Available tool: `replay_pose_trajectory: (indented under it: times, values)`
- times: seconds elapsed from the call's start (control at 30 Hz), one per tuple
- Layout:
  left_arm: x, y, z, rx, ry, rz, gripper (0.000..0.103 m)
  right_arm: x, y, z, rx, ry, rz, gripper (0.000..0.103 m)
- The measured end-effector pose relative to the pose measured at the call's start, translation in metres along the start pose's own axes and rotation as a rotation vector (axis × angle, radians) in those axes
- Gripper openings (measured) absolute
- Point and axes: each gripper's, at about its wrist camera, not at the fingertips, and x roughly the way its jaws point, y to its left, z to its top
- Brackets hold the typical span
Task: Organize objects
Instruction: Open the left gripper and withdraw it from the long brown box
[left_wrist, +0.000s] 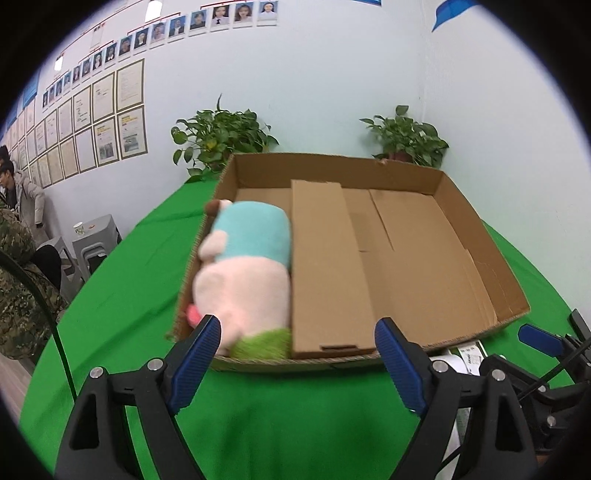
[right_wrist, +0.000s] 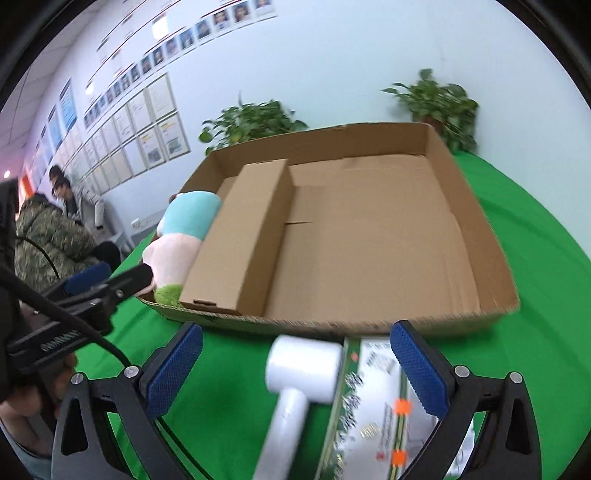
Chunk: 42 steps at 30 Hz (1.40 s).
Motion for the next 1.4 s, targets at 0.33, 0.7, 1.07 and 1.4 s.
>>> replay_pose_trajectory:
  times: [0.33, 0.7, 1.07, 1.4]
  values:
    - [0.015, -0.020, -0.011, 0.012, 0.061, -0.074, 0.002, 0.001, -0.016, -0.019, -0.001, 0.042, -0.027, 0.017]
    - [0.006, -0.007, -0.008, -0.069, 0.043, -0.096, 0.082, -0.018, -0.024, -0.020, -0.014, -0.030, -0.038, 0.102]
    - [-0.026, 0.013, 0.008, -0.048, 0.037, -0.119, 0.082, -0.060, 0.001, -0.025, -0.170, -0.081, 0.198, 0.102]
    - [-0.048, 0.011, 0.015, 0.080, 0.060, -0.174, 0.082, -0.116, 0.078, -0.036, -0.202, 0.061, 0.807, 0.102]
